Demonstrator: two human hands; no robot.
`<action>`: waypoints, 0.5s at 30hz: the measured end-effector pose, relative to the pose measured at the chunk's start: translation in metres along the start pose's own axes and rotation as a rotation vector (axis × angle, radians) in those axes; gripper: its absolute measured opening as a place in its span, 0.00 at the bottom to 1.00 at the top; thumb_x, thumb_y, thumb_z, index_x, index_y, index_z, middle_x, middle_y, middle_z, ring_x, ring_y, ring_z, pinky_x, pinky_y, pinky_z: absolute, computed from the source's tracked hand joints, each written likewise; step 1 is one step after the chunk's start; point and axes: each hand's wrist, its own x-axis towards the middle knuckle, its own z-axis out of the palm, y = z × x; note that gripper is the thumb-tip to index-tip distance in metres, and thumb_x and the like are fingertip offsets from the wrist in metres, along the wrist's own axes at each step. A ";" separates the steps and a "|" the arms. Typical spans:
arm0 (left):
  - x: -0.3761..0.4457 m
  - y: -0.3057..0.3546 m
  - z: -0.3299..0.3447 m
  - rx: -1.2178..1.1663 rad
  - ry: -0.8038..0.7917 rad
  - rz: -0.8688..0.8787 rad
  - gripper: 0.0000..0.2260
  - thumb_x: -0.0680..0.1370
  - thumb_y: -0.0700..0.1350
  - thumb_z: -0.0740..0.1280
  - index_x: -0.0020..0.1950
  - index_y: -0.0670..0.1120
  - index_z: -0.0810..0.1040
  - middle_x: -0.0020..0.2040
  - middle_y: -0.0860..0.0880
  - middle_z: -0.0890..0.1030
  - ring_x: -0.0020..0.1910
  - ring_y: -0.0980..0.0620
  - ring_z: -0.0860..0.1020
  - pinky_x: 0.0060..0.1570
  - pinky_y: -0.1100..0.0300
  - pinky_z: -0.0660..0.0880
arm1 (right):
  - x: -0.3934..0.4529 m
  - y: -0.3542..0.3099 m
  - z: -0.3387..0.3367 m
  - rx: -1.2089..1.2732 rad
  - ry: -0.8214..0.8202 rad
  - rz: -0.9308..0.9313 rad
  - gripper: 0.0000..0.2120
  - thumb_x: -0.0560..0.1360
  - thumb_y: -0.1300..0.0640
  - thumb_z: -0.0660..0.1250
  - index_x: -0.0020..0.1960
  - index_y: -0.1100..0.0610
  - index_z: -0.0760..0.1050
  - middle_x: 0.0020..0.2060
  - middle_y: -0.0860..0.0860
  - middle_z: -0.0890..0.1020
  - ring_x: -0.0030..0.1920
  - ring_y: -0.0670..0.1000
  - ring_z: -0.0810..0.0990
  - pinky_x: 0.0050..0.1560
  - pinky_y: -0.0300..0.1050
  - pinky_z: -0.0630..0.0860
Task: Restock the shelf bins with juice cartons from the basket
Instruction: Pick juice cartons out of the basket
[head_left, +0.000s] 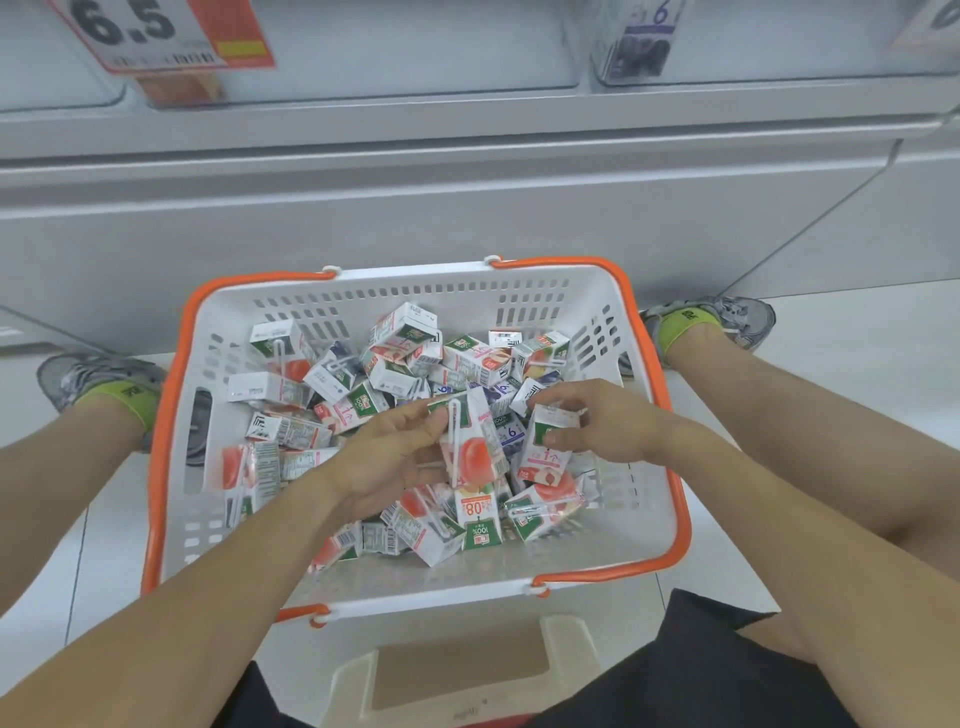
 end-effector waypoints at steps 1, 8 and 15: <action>0.000 -0.002 0.003 -0.009 -0.003 -0.008 0.16 0.77 0.48 0.65 0.62 0.43 0.78 0.53 0.42 0.83 0.49 0.44 0.82 0.49 0.50 0.80 | -0.001 0.000 0.000 -0.003 0.006 -0.006 0.26 0.74 0.52 0.74 0.70 0.45 0.72 0.70 0.51 0.73 0.69 0.53 0.73 0.61 0.45 0.75; -0.001 0.000 0.023 -0.120 -0.014 -0.081 0.21 0.79 0.57 0.64 0.58 0.40 0.78 0.53 0.38 0.81 0.46 0.42 0.81 0.56 0.43 0.75 | -0.013 -0.020 -0.016 0.270 0.086 -0.046 0.19 0.69 0.57 0.79 0.57 0.57 0.78 0.54 0.53 0.81 0.55 0.56 0.82 0.50 0.39 0.80; -0.006 0.009 0.026 -0.123 -0.013 -0.073 0.18 0.76 0.52 0.68 0.62 0.43 0.80 0.61 0.41 0.82 0.60 0.42 0.80 0.63 0.42 0.75 | -0.035 -0.040 -0.036 0.462 -0.024 -0.114 0.14 0.71 0.65 0.75 0.57 0.60 0.80 0.58 0.60 0.78 0.49 0.57 0.86 0.45 0.41 0.82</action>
